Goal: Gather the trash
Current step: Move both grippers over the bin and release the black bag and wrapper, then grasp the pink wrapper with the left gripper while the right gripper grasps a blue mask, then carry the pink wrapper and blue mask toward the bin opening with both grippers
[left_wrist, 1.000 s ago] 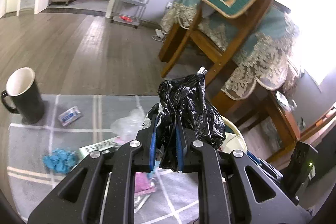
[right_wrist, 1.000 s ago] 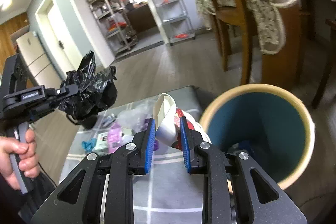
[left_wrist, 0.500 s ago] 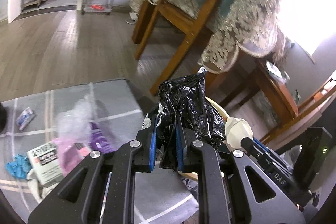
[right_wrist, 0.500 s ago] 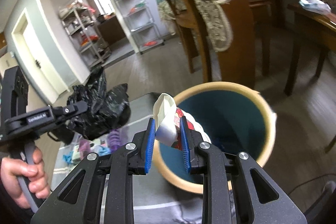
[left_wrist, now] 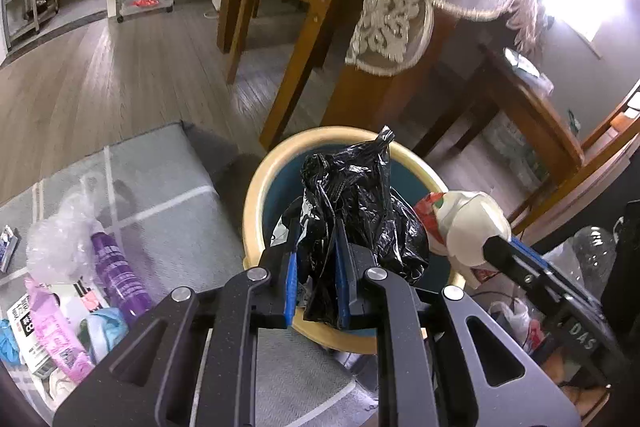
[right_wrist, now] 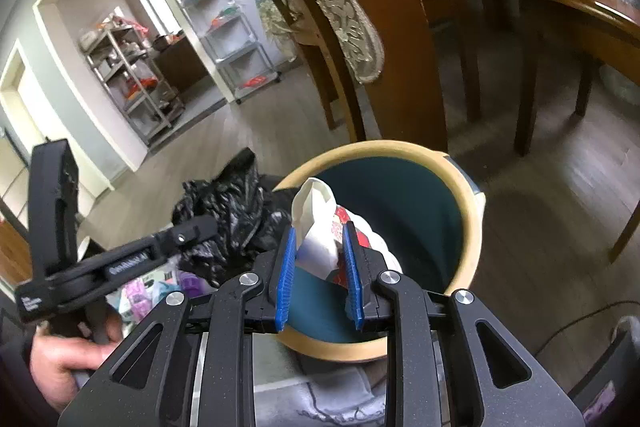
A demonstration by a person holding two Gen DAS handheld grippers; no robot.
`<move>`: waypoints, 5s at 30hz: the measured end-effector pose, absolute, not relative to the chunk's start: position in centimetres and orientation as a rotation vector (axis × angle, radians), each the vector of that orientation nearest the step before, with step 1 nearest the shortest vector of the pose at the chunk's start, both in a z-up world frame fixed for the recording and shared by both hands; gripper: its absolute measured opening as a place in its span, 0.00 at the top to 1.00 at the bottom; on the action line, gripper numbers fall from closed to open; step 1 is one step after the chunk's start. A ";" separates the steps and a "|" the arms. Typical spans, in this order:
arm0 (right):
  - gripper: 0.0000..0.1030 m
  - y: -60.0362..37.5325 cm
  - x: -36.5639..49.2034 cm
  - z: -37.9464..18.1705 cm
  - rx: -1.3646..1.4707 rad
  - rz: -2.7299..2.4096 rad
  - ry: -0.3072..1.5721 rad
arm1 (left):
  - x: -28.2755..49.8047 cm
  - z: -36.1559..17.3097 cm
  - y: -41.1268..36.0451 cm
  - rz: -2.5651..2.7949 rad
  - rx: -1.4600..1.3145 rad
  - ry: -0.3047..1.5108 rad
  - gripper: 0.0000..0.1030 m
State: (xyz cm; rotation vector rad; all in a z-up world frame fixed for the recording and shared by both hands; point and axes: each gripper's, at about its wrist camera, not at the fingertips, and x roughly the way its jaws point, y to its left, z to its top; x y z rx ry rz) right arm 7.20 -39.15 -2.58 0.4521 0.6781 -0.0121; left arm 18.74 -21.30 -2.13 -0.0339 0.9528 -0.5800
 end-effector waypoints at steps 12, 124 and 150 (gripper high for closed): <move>0.76 -39.6 7.9 -3.2 0.472 -0.019 0.710 | 19.3 -3.4 -22.3 -0.595 -0.019 1.009 0.69; 0.79 -17.3 17.4 -10.3 0.380 0.511 1.036 | 14.1 -2.1 5.4 -0.258 -0.363 0.932 0.89; 0.92 -24.2 12.4 -1.8 0.312 0.451 0.765 | 12.0 -1.3 3.0 -0.297 -0.273 0.909 0.89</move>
